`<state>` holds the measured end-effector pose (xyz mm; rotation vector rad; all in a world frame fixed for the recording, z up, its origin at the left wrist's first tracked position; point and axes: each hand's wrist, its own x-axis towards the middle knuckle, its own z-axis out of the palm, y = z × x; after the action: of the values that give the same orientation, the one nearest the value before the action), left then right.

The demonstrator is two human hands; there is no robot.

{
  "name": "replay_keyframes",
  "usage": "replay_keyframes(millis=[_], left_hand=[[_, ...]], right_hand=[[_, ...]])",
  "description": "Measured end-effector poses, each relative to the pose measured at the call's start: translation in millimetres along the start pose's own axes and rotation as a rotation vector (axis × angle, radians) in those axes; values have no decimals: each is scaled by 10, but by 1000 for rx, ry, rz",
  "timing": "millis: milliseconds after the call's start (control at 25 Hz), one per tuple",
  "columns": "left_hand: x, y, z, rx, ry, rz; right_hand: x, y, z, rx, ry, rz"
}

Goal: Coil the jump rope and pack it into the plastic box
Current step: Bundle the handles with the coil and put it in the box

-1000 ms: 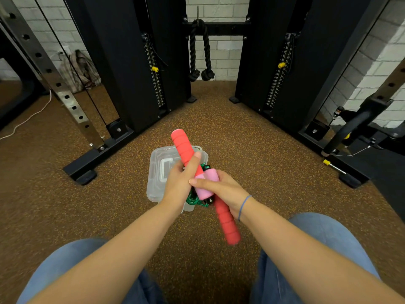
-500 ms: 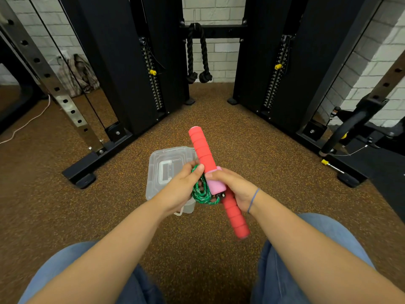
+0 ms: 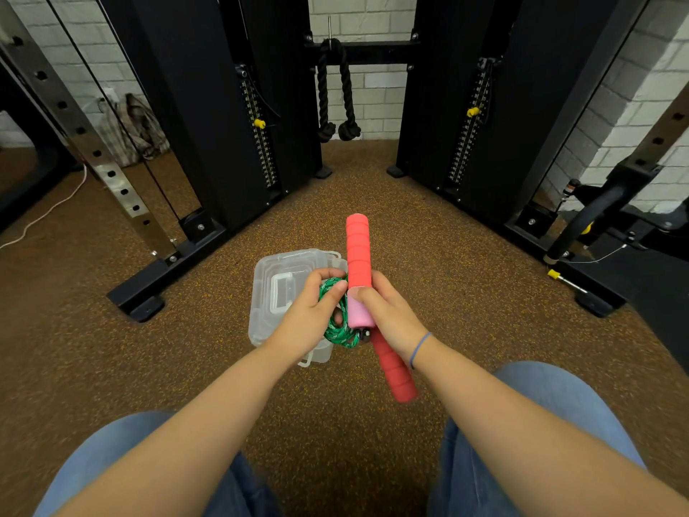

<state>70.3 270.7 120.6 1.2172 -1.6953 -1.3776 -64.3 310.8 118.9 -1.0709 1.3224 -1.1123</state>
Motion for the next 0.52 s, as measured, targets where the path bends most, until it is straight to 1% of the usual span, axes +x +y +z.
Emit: replay_keyframes(millis=[120, 200, 280, 360, 520], left_hand=[[-22, 10, 49, -36, 53, 40], [-33, 11, 66, -45, 64, 61], [-27, -5, 65, -40, 64, 61], [-13, -23, 61, -16, 60, 39], [17, -37, 60, -22, 79, -22]], right_hand=[[-19, 72, 84, 50, 45, -33], [11, 119, 120, 56, 91, -61], [41, 135, 120, 35, 99, -62], [72, 143, 99, 9, 55, -39], [66, 86, 69, 81, -80, -8]])
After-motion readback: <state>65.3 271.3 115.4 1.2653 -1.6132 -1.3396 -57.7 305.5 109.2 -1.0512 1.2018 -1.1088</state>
